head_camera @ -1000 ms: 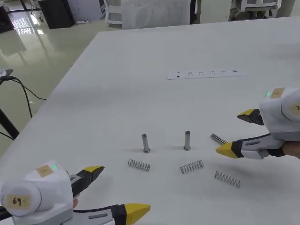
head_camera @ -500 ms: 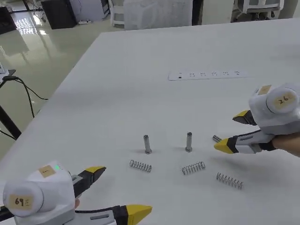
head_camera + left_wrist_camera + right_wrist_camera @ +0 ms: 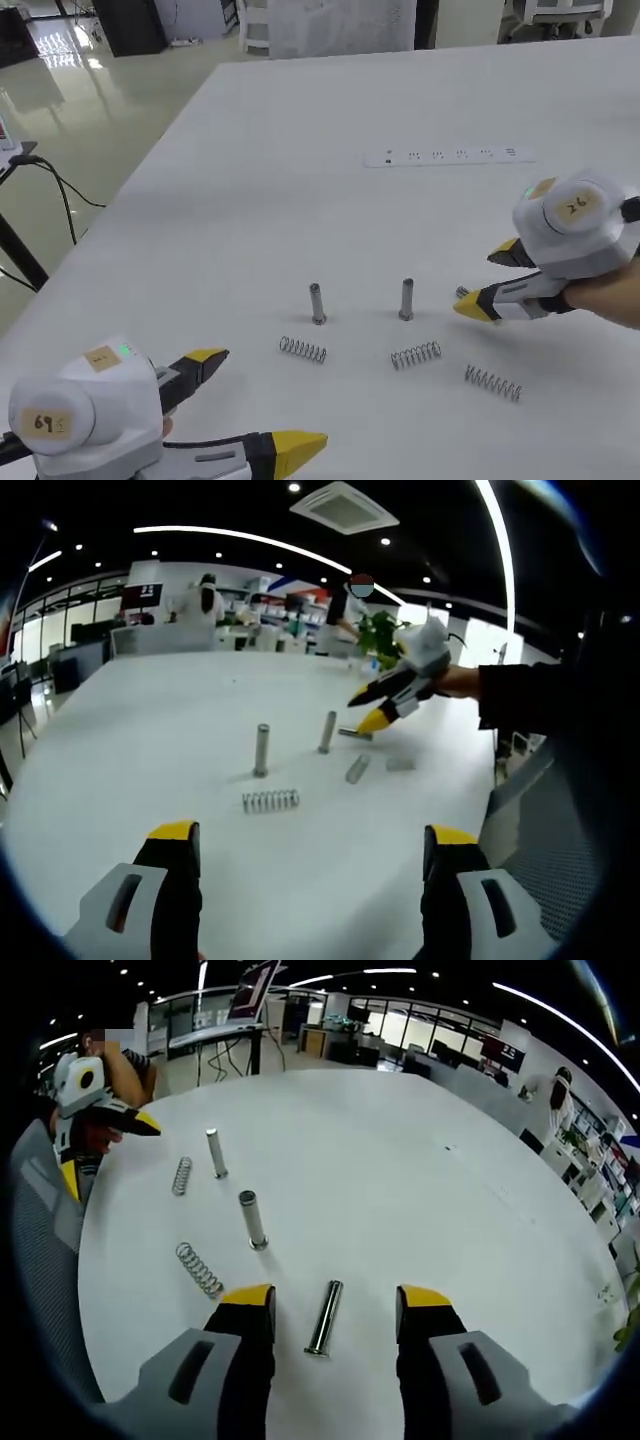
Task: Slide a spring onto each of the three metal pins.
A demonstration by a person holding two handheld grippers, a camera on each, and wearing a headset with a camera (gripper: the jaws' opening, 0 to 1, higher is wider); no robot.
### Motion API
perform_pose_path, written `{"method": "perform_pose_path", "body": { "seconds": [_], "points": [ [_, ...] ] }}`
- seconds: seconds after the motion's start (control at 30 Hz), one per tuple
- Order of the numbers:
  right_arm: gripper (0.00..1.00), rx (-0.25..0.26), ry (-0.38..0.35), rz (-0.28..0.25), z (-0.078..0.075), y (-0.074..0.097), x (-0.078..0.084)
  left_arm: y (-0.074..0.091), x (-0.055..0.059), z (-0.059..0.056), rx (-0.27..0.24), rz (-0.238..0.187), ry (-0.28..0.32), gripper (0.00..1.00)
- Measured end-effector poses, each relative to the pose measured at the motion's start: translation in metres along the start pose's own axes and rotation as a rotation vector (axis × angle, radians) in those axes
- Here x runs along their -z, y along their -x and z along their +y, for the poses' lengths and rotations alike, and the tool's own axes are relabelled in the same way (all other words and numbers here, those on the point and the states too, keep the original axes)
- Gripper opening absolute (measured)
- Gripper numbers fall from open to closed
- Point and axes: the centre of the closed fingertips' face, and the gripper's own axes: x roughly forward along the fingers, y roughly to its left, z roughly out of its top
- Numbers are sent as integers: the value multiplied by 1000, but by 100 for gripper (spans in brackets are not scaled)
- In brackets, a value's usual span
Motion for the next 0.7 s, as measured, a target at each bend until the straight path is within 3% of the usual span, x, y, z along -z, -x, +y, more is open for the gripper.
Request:
{"method": "perform_pose_path", "body": {
  "seconds": [0.7],
  "points": [
    [33, -26, -30, 68, 2, -13, 8, 0, -1, 1, -1, -3, 3, 89]
  ]
}}
